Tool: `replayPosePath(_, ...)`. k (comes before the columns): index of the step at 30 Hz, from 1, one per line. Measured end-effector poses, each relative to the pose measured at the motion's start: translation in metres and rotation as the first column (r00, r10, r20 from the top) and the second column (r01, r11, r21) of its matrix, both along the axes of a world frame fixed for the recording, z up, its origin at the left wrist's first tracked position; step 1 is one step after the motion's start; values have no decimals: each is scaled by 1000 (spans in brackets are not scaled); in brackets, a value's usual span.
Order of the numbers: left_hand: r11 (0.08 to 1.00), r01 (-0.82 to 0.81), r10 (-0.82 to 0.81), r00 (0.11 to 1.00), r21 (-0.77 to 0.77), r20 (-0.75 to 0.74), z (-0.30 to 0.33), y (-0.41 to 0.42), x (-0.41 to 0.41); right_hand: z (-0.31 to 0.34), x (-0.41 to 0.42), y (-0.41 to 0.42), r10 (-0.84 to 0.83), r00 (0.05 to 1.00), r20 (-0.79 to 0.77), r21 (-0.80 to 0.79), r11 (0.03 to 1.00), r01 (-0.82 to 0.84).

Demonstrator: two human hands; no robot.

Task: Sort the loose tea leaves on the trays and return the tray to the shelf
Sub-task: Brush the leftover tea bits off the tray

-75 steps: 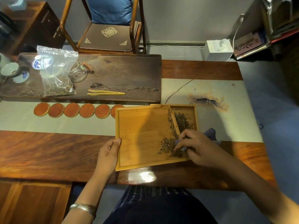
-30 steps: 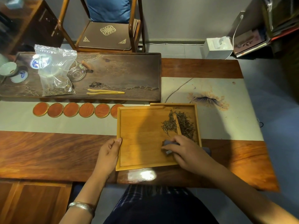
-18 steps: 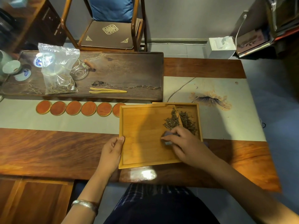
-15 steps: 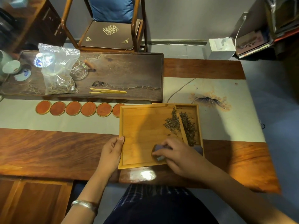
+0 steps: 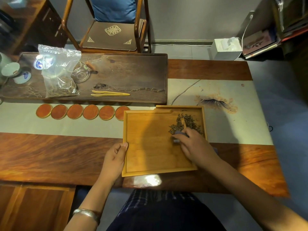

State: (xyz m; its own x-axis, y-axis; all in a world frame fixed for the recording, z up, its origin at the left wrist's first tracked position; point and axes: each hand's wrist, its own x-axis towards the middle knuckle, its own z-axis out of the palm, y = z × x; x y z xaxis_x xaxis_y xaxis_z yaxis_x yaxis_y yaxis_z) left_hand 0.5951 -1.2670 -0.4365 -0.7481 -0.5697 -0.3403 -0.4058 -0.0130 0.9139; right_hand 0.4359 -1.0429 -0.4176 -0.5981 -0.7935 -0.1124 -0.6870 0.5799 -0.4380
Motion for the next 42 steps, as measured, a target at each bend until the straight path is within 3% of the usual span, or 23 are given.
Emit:
replayPosePath(4,1000,-24,24,1000,6,4,0,-1,0,9,-1,4,-28,995,91,-103,994,38)
replayPosePath(8,999,-23,24,1000,-23,15,1,-4,-1,22,4,23,58,987,149,-180,983,-30)
replayPosePath(14,999,-2,3,999,-34,39,1,-6,1,25,11,48,108,987,123,-92,991,-97)
replayPosePath(18,998,12,-9,999,-64,49,5,-3,-2,20,10,47,155,988,21,29,987,-155)
replayPosePath(25,994,66,-63,997,-90,35,12,-3,-4,3,1,33,111,989,-95,168,981,-94)
replayPosePath(30,994,62,-59,998,-86,35,9,-4,2,-6,-17,14,67,991,-117,157,986,-48)
replayPosePath(37,999,11,-9,999,-49,48,8,-7,2,18,-10,24,68,995,67,-30,997,-67)
replayPosePath(42,999,-2,4,999,-47,41,7,-7,1,27,15,38,197,972,131,-6,980,-198)
